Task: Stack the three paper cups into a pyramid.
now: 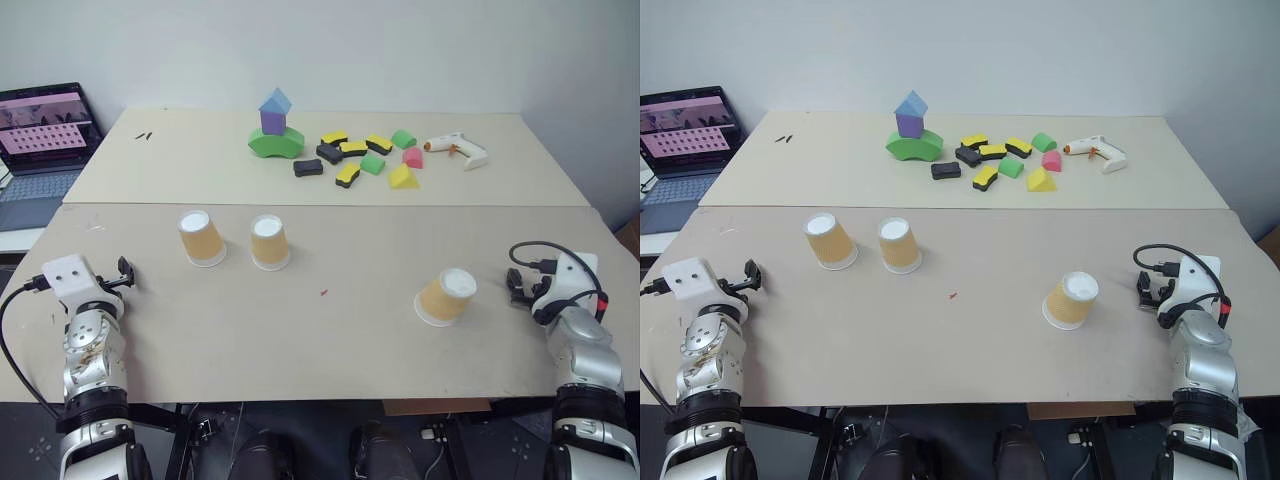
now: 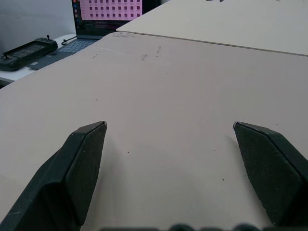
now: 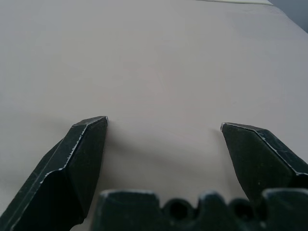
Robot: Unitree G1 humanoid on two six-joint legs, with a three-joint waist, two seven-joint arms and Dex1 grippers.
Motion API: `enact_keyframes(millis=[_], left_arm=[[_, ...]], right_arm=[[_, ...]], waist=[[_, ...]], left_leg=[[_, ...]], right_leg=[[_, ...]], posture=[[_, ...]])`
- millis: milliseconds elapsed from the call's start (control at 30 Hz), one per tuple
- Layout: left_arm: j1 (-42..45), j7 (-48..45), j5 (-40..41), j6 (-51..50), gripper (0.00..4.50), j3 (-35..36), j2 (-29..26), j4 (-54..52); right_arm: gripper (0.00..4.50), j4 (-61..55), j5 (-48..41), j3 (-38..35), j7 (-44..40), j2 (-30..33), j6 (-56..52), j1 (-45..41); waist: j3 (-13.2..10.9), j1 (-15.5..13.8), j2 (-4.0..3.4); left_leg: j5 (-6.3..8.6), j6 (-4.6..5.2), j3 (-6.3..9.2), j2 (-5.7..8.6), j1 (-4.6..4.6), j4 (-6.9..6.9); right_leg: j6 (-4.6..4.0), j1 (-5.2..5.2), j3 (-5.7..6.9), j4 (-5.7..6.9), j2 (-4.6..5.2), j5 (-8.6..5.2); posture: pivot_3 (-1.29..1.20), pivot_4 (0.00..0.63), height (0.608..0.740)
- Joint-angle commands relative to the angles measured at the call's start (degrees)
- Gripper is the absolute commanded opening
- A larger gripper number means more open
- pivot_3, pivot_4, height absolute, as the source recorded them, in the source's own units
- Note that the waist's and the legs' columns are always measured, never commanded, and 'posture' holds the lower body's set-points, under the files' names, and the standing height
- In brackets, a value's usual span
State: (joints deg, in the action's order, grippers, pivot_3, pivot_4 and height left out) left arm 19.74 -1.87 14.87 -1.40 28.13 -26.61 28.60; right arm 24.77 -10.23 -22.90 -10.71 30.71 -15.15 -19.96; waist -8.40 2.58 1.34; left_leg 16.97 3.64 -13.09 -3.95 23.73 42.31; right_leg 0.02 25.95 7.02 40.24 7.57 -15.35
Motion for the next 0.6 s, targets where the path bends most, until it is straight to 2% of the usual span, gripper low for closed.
enact_keyframes(millis=[33,133,267,367,500,600], left_arm=[[0.39,-0.43,-0.98,1.2,4.5,-0.56,-1.12,-0.99],[0.92,-2.49,-0.3,1.14,4.5,-0.55,-2.13,-0.8],[-0.11,-5.91,2.44,0.32,4.5,0.42,-2.48,-4.53],[-2.3,-8.09,2.99,-1.54,4.5,-0.56,-2.55,-9.16],[-5.05,-9.09,3.29,-4.14,4.5,-1.13,-2.18,-14.91],[-5.98,-9.16,4.37,-6.32,4.5,-0.65,-2.31,-18.42]], right_arm=[[4.47,-1.1,0.47,-0.51,0.57,1.74,1.92,-1.43],[4.47,-4.54,0.06,-0.8,-0.16,4.69,1.04,-5.9],[4.47,-16.36,-12.31,-0.62,-10.8,5.71,-6.13,-15.56],[4.47,-29.9,-25.37,4.91,-20.61,5.01,-17.51,-19.49],[4.47,-46.47,-40.52,12.71,-30.9,6.46,-28.94,-19.55],[4.47,-54.5,-44.3,18.72,-37.32,9.69,-32.86,-18.13]], waist=[[0.0,0.0,0.0],[0.0,0.08,-0.02],[0.01,0.95,-0.09],[0.03,1.18,-0.08],[0.14,0.62,-0.01],[0.15,-0.57,0.03]], left_leg=[[0.0,0.0,0.0,0.0,0.0,0.0],[0.0,0.0,-0.01,0.01,0.0,0.01],[0.0,0.0,-0.16,-0.02,0.01,0.03],[-0.05,-0.08,-0.08,-0.2,-0.02,-0.03],[-0.07,-0.12,0.0,-0.21,-0.06,-0.3],[-0.06,-0.1,0.02,-0.02,0.03,-0.33]], right_leg=[[0.0,0.0,0.0,0.0,0.0,0.0],[0.0,0.01,0.0,0.02,0.0,0.0],[-0.01,0.19,-0.2,0.17,0.01,0.01],[-0.04,0.18,-0.11,0.16,-0.14,-0.01],[-0.07,0.11,0.04,-0.06,-0.21,-0.01],[-0.07,0.12,0.05,-0.18,-0.08,-0.01]], posture=[[0.0,0.15,0.703],[0.0,0.15,0.703],[0.0,0.15,0.703],[0.0,0.15,0.703],[0.0,0.15,0.703],[0.0,0.15,0.703]])
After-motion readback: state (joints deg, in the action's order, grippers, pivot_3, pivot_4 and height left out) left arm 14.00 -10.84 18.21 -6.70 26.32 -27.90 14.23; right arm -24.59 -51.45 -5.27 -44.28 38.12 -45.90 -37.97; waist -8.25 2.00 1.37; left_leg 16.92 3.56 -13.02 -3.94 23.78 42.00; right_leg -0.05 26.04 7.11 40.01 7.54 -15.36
